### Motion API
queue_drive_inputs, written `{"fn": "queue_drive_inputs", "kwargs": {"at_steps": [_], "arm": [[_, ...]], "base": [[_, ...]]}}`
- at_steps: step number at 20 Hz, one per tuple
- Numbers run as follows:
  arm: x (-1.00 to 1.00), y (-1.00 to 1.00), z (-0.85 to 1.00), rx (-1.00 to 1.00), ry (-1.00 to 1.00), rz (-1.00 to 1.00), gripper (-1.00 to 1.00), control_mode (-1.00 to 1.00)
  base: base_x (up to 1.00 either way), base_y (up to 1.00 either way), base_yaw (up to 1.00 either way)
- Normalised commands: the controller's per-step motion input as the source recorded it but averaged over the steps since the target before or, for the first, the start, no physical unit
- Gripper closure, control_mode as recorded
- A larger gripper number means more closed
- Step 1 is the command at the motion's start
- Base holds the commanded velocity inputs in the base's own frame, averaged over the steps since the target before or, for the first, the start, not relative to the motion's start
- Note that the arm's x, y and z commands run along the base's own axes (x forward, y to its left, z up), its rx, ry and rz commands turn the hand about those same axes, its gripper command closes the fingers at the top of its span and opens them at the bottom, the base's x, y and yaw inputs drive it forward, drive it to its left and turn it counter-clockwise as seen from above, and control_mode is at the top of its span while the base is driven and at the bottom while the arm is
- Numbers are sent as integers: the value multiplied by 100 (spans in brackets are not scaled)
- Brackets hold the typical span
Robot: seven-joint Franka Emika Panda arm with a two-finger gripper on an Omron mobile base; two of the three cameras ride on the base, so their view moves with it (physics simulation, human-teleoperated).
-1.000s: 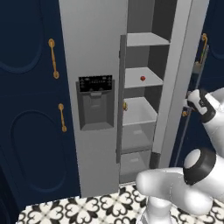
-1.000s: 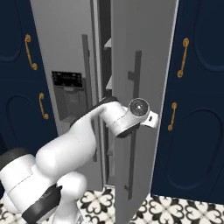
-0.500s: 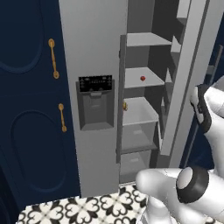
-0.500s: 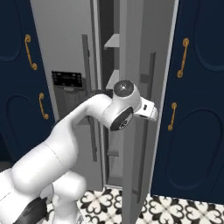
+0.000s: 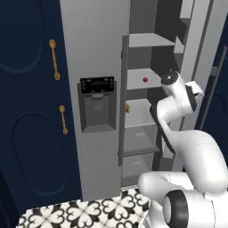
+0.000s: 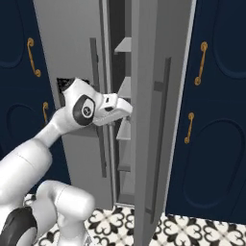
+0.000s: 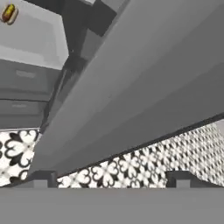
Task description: Take the strawberry from the fridge and place it on top of the pancake, located on the dining counter.
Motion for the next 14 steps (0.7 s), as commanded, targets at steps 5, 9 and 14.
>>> {"fn": "queue_drive_inputs", "kwargs": {"at_steps": [5,9,14], "arm": [[68,66,1,-42,50,11,-100,-100],[82,25,-3,-37,51,11,-100,-100],[60,-49,-8,-27,30,-2,-100,-100]], "base": [[0,0,0],[0,0,0],[0,0,0]]}}
